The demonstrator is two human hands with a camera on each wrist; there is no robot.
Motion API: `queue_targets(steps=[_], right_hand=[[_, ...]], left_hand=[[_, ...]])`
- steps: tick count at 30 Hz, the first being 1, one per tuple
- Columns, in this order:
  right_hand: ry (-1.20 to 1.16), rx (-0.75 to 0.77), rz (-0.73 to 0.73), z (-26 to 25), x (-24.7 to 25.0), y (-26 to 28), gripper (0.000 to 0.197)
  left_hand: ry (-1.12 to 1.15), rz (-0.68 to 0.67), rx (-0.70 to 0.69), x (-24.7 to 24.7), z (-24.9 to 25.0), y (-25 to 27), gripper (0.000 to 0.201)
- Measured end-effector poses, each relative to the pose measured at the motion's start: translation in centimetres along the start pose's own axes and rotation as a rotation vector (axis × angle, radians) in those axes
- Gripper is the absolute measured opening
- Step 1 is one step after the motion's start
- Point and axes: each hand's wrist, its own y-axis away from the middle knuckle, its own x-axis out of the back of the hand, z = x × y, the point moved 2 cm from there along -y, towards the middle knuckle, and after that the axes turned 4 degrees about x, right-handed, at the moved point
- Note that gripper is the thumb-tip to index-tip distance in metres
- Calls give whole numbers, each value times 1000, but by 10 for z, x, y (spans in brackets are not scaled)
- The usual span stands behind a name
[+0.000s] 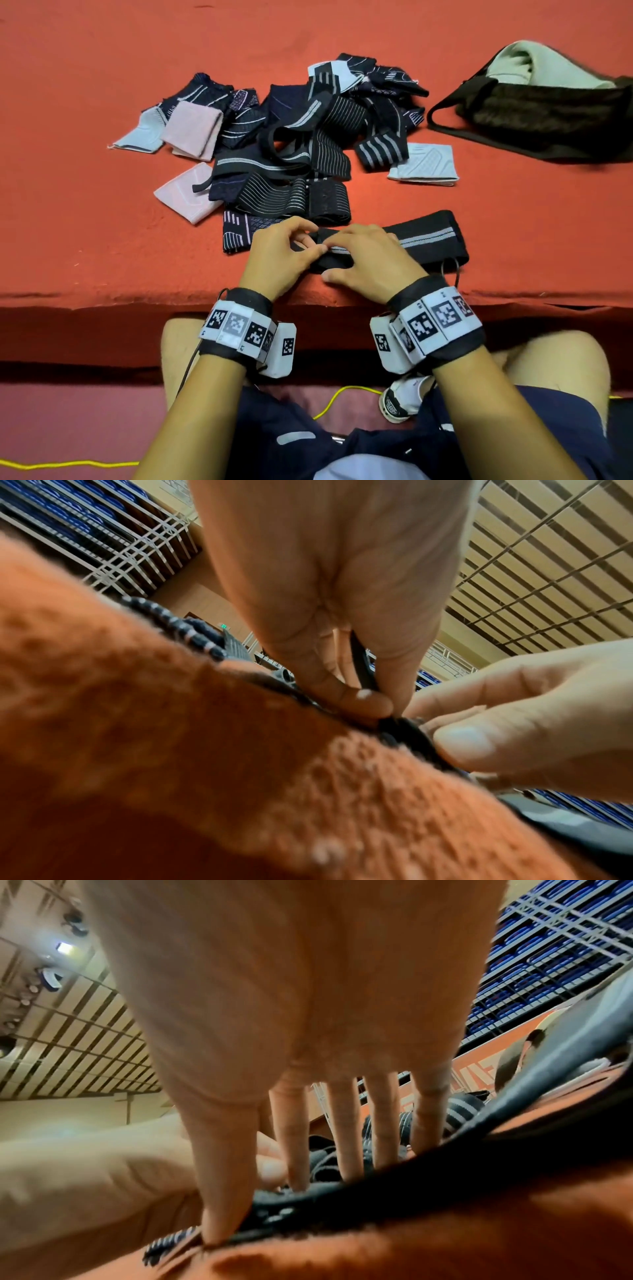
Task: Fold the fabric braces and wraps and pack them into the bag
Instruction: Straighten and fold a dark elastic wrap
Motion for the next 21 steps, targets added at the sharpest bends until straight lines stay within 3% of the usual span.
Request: queue_targets(steps=[4, 9, 13, 17, 21], right_hand=[[7, 12, 34, -1, -4, -4, 54], [-15, 14, 31, 2, -5, -5, 54], [-12, 14, 34, -3, -2, -6, 44], [-33, 45, 47, -8, -2, -7, 32], [-58, 68, 44, -12, -6, -9, 43]], left_hand=[[18, 18, 5, 6, -6, 2, 21], [217, 18, 142, 21, -16, 3, 10], [266, -16, 120, 26, -12, 3, 8], [198, 45, 82, 30, -16, -1, 7], [28, 137, 100, 42, -37, -4, 8]])
